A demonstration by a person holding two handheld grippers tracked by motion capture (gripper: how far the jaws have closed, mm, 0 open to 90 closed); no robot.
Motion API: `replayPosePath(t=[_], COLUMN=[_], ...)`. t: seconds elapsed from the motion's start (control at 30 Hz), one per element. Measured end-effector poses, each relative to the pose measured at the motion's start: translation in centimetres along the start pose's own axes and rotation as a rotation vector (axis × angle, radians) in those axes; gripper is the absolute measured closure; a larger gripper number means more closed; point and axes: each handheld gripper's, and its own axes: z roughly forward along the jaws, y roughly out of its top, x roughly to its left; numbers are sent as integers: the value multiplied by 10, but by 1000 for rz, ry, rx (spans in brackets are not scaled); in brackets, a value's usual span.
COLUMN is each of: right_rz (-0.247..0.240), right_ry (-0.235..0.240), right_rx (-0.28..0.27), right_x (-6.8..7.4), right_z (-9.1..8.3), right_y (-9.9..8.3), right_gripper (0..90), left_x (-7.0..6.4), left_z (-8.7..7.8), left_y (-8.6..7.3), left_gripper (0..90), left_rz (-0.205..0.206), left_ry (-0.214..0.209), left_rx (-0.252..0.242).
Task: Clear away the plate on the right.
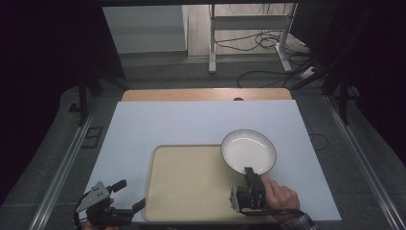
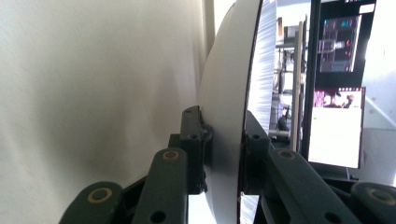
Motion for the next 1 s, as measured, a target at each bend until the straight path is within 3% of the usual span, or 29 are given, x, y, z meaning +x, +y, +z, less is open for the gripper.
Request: replayPosePath(t=[0.03, 0.1, 0.17, 0.33, 0.37, 0.4, 0.43, 0.47, 0.5, 1.0], right_rz=[-9, -4, -12, -22, -38, -40, -33, -33, -43, -110], right_ry=[-9, 32, 43, 27, -9, -8, 28, 28, -7, 8], right_rx=[12, -47, -50, -86, -64, -72, -104, -104, -86, -187], right_x=[1, 1, 2, 5, 7, 8, 8, 8, 10, 28], right_z=[-2, 0, -3, -6, -11, -12, -11, -11, -13, -23], right_y=[2, 5, 9, 17, 22, 24, 25, 25, 28, 62], right_gripper=[760, 759, 758, 757, 756, 756, 756, 756, 755, 752], left_x=[0, 0, 0, 0, 0, 0, 0, 0, 0, 0], left_z=[0, 0, 0, 0, 0, 0, 0, 0, 0, 0], left_y=[0, 0, 0, 0, 0, 0, 0, 0, 0, 0], left_gripper=[0, 0, 0, 0, 0, 0, 0, 0, 0, 0], left_rz=[-1, -1, -1, -1, -1, -1, -1, -1, -1, -1], left_ry=[0, 0, 0, 0, 0, 0, 0, 0, 0, -1], left_rx=[0, 0, 0, 0, 0, 0, 0, 0, 0, 1])
